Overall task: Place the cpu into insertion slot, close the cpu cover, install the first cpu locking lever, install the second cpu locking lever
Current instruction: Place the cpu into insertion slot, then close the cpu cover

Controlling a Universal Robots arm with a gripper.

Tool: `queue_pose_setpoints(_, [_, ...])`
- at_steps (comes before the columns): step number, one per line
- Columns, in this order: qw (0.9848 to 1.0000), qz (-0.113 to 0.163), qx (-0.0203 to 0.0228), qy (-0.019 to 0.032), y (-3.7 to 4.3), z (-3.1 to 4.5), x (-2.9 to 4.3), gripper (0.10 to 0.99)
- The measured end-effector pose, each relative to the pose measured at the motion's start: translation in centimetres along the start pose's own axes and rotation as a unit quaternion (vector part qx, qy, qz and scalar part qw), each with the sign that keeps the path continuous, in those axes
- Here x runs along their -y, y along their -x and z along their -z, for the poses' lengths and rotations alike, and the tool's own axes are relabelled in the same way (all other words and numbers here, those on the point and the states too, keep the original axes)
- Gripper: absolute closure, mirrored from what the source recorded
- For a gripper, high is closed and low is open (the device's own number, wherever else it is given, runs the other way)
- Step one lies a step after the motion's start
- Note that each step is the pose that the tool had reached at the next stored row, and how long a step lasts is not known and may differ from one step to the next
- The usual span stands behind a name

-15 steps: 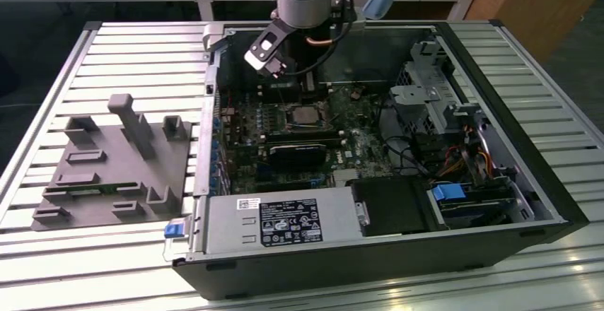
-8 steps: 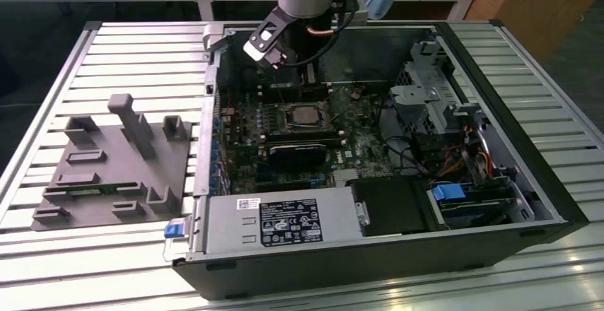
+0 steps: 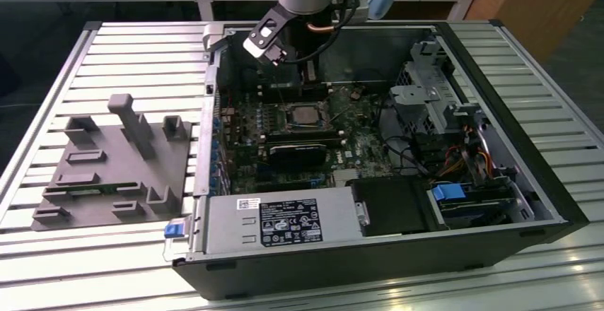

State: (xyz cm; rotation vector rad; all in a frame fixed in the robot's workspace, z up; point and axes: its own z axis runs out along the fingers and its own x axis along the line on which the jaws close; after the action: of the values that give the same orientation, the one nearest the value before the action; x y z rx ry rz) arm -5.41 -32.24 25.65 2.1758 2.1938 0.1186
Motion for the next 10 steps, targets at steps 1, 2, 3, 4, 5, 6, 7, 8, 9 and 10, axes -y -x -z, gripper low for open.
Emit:
queue_pose_setpoints(1, [1.0000,0.000,0.0000,0.0000,0.00,0.00,0.00,0.984])
queue_pose_setpoints(2, [1.0000,0.000,0.0000,0.0000,0.00,0.00,0.00,0.984])
queue_pose_setpoints(3, [1.0000,0.000,0.0000,0.0000,0.00,0.00,0.00,0.984])
queue_pose_setpoints(4, [1.0000,0.000,0.0000,0.0000,0.00,0.01,0.00,0.984])
queue_pose_setpoints(5, [1.0000,0.000,0.0000,0.0000,0.00,0.00,0.00,0.984])
queue_pose_setpoints(6, [1.0000,0.000,0.0000,0.0000,0.00,0.00,0.00,0.984])
queue_pose_setpoints(7, [1.0000,0.000,0.0000,0.0000,0.00,0.01,0.00,0.984])
queue_pose_setpoints(8, [1.0000,0.000,0.0000,0.0000,0.00,0.01,0.00,0.984])
queue_pose_setpoints(9, [1.0000,0.000,0.0000,0.0000,0.00,0.01,0.00,0.984])
queue_pose_setpoints(10, [1.0000,0.000,0.0000,0.0000,0.00,0.02,0.00,0.984])
